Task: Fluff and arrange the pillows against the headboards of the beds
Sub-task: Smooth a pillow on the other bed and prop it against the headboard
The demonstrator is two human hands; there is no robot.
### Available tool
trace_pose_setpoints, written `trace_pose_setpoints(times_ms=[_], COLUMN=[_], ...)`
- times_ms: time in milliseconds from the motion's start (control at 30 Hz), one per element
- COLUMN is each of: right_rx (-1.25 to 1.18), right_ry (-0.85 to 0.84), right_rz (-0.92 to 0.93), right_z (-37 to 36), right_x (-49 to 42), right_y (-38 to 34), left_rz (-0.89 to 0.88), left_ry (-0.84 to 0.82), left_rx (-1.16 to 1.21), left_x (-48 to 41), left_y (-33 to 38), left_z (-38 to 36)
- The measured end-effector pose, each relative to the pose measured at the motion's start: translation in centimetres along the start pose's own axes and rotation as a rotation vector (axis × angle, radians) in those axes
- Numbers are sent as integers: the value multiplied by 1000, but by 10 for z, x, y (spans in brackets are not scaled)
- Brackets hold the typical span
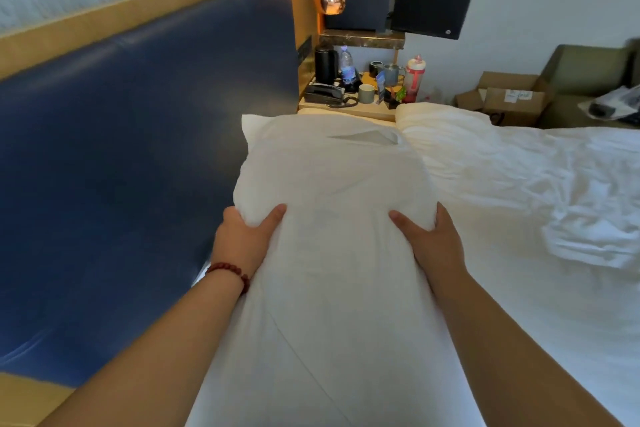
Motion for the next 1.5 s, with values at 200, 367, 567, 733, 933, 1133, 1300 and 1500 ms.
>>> trace_pose_setpoints(times_ms=[200,367,567,733,933,1133,1300,1500], right_rx=[-47,-73,-105,-107,-65,3,152,272], right_ry=[-29,-12,43,55,69,122,43,-167], right_rz=[118,169,157,133,81,-18,-90,-178], right_z=[2,7,2,-27,-85,-151,-208,-251], right_x=[-65,-113,-162,-225,-321,-406,-454,-457], right_y=[-39,-69,-78,-79,-58,-6,45,106], left_rz=[-45,-122,-219,-237,-219,-176,-111,-100], left_ry=[64,81,73,33,-35,-140,-216,-309], left_rx=[24,8,-12,-22,-50,-80,-235,-586], left_x=[-14,-37,-87,-161,-279,-399,-480,-520], left_y=[59,120,179,212,236,238,210,160], left_z=[6,6,-11,-43,-109,-194,-259,-297])
Point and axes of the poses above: each hand's wrist, its own x-axis away from the middle knuckle, its own z-axis out of the back of the hand, y = z × x, the point moved 6 cm from there along -x, towards the middle knuckle, and after that the axes turned 12 degrees about z, right-handed, at the moved point
